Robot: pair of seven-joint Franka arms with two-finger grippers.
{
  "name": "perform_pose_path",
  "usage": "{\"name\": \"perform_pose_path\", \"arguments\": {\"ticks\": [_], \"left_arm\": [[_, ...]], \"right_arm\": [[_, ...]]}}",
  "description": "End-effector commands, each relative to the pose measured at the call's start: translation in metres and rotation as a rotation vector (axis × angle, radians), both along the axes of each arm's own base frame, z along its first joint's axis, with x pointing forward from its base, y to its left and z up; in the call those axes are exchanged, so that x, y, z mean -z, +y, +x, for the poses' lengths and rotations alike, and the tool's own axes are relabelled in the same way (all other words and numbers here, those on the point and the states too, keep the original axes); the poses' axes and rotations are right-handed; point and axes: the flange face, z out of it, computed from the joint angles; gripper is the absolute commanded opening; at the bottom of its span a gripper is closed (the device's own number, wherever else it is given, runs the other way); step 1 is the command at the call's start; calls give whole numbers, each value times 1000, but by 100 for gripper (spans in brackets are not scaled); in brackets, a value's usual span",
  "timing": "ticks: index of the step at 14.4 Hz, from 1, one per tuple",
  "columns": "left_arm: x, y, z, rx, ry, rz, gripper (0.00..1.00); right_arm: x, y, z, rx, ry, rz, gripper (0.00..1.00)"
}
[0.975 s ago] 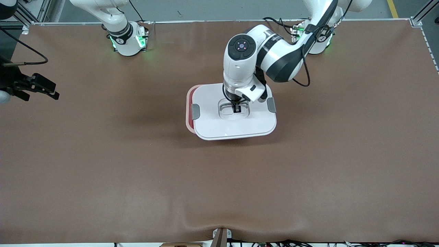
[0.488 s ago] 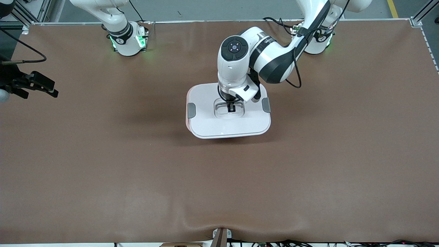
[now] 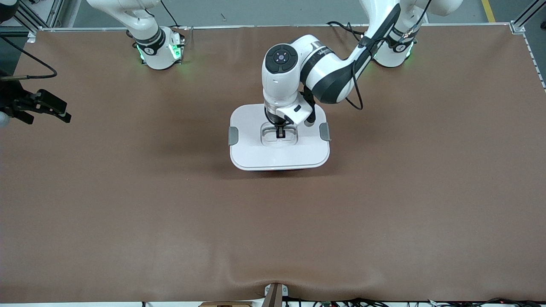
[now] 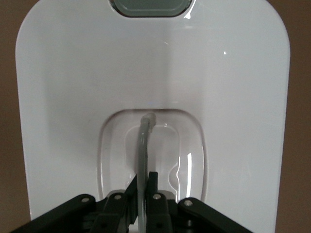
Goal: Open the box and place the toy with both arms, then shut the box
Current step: 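Lower the lid onto the box with the left gripper and press it down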
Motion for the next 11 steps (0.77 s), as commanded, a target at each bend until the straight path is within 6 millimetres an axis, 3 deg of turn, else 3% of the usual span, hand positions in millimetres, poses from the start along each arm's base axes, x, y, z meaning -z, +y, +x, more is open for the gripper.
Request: {"name": "perform_pose_path", "arguments": {"ticks": [1, 6, 11], "left_arm": [[-3, -4, -1, -7, -22, 7, 0], [6, -6, -8, -3, -14, 23, 0], [11, -9, -12, 8, -16, 32, 0]], "right_arm": [[-1, -8, -1, -1, 12, -55, 100], [3, -14, -3, 9, 35, -62, 100], [2, -33, -4, 57, 26, 29, 100]]}}
